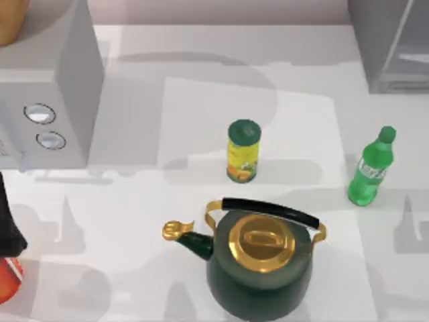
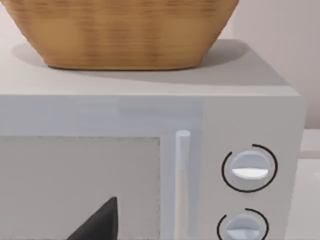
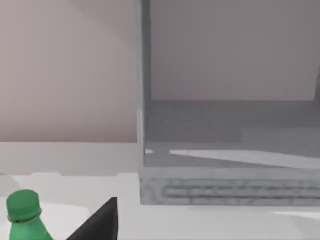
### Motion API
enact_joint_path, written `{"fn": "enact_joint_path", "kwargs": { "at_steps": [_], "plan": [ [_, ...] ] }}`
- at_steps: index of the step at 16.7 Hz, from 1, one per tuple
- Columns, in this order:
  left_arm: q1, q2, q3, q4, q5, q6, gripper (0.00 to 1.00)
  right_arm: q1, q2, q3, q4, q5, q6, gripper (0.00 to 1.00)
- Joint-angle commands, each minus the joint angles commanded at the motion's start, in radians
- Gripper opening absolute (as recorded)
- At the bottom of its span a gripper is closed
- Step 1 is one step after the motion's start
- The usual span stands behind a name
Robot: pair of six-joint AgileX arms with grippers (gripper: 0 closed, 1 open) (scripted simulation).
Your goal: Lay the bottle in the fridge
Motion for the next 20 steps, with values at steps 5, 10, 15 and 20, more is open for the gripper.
{"fn": "enact_joint_path", "kwargs": {
  "at_steps": [5,10,15,20],
  "plan": [
    [0.0,0.0,0.0,0.0,0.0,0.0,1.0,0.004,0.055,0.046,0.009,-0.051,-0.023,1.0],
    [0.0,0.0,0.0,0.0,0.0,0.0,1.0,0.007,0.355,0.153,0.067,-0.268,-0.085,1.0],
    [0.0,0.0,0.0,0.0,0.0,0.0,1.0,-0.004,0.772,0.282,0.158,-0.501,-0.196,1.0],
    [0.0,0.0,0.0,0.0,0.0,0.0,1.0,-0.03,1.132,0.379,0.252,-0.663,-0.337,1.0]
  ]
}}
